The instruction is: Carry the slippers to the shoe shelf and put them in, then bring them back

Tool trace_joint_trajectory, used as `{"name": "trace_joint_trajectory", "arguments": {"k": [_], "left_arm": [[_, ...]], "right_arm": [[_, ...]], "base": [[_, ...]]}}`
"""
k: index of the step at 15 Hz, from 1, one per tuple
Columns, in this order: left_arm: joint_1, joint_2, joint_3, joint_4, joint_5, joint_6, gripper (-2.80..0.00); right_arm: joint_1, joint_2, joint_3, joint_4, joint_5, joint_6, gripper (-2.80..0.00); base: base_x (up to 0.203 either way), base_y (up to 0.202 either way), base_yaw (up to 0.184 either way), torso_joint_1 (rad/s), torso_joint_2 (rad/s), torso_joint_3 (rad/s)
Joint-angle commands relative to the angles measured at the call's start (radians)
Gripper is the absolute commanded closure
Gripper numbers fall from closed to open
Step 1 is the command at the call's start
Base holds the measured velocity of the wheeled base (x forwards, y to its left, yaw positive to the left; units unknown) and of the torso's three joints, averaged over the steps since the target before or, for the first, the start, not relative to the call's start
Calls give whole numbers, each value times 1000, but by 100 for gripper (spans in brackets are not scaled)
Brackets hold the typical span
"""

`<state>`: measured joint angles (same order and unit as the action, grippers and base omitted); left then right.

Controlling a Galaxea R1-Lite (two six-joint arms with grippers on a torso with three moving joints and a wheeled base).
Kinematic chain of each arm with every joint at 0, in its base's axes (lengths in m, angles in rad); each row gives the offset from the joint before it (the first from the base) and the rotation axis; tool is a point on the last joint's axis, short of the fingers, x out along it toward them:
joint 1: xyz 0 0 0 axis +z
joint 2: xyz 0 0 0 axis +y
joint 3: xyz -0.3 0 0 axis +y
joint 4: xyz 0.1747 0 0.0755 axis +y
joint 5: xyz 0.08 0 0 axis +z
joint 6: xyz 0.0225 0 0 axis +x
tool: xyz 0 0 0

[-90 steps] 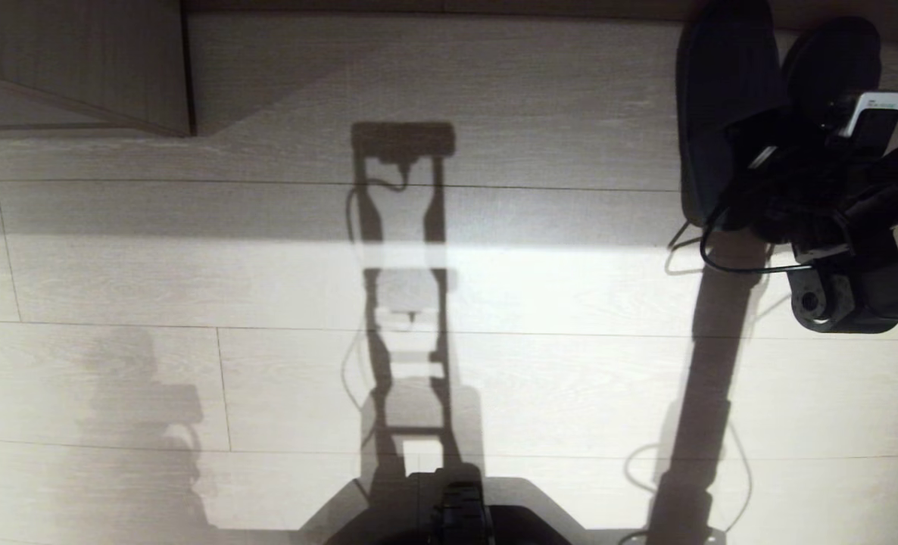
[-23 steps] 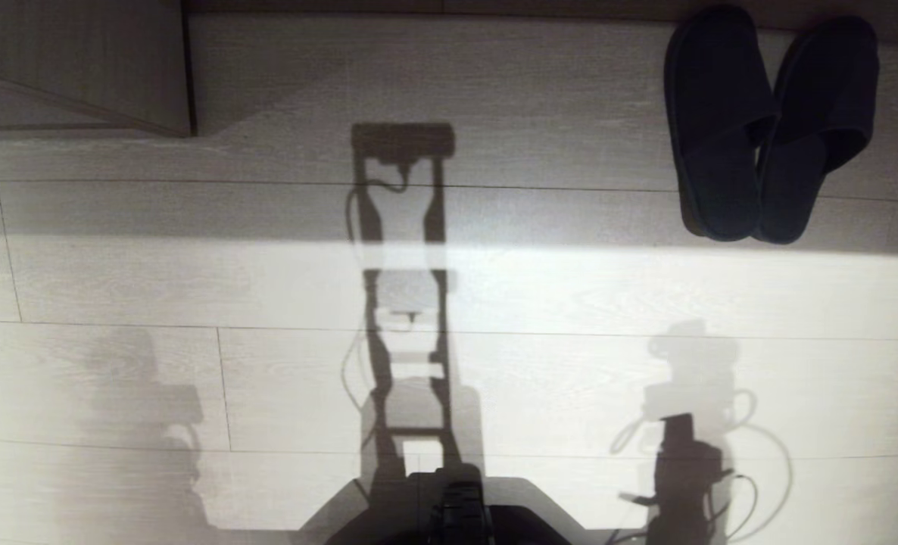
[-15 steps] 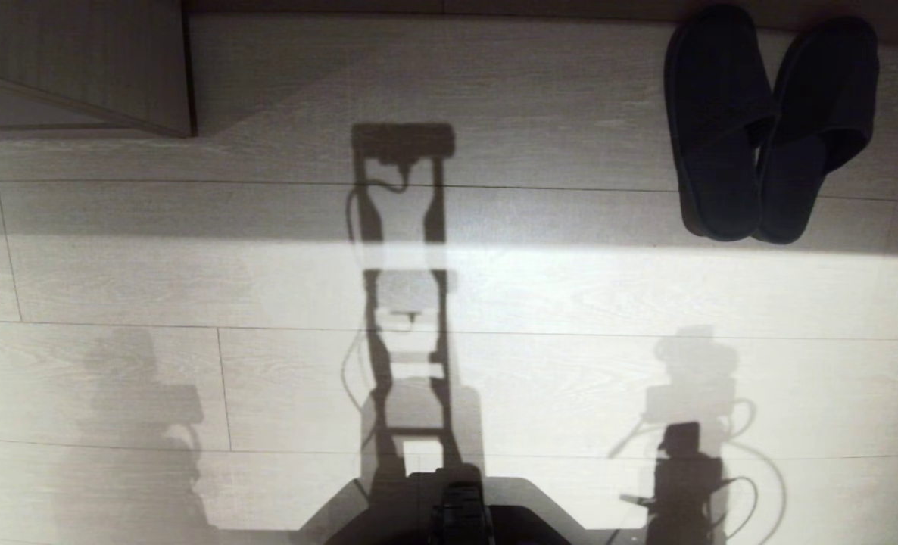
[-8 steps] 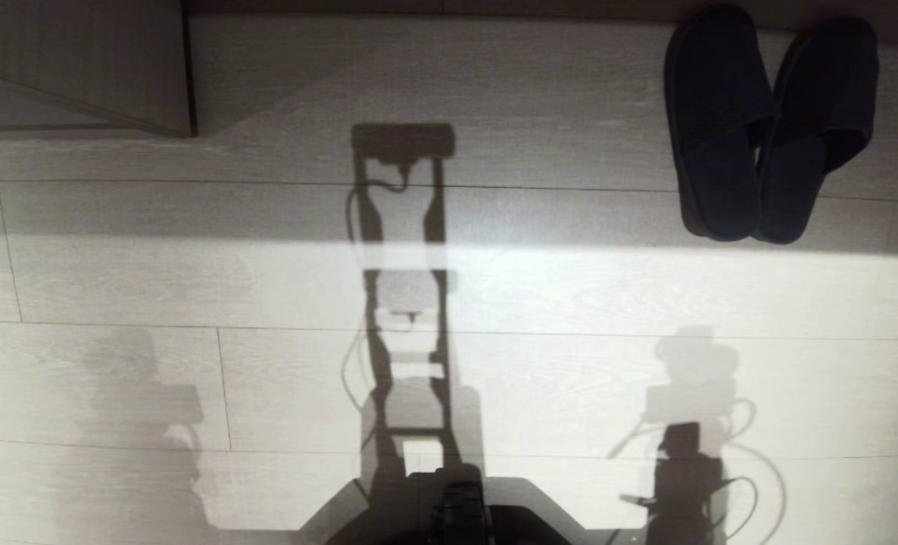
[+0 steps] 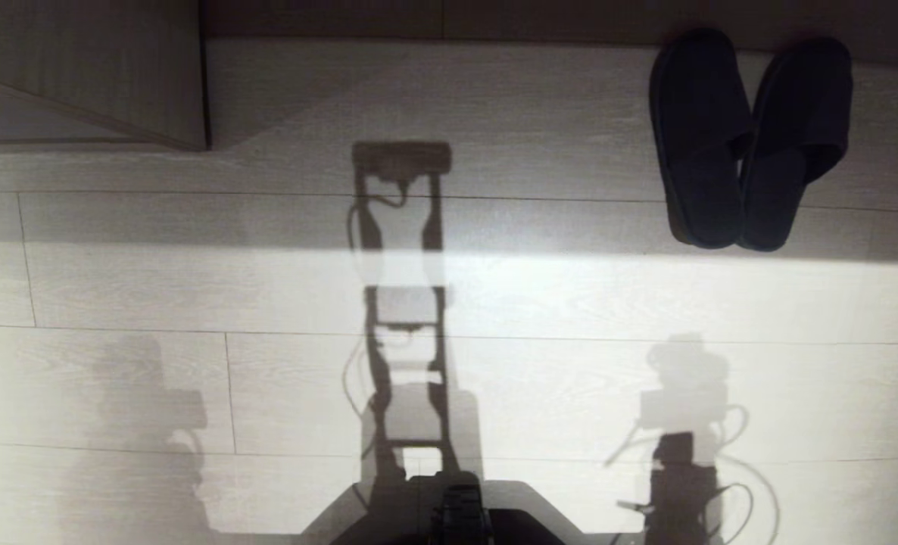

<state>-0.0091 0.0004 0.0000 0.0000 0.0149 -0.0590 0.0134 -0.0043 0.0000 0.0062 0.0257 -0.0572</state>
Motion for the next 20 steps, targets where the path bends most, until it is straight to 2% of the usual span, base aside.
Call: {"name": "trace_joint_trajectory", "arguments": {"k": [1, 20], "left_arm": [[0, 1, 0, 0, 0, -1, 0], [0, 1, 0, 0, 0, 1, 0]], "right_arm": [[0, 3, 2, 0, 0, -1, 0], [0, 3, 2, 0, 0, -1, 0]], "base": [[0, 0, 0, 5, -5, 198], [0, 0, 0, 2, 3, 203]]}}
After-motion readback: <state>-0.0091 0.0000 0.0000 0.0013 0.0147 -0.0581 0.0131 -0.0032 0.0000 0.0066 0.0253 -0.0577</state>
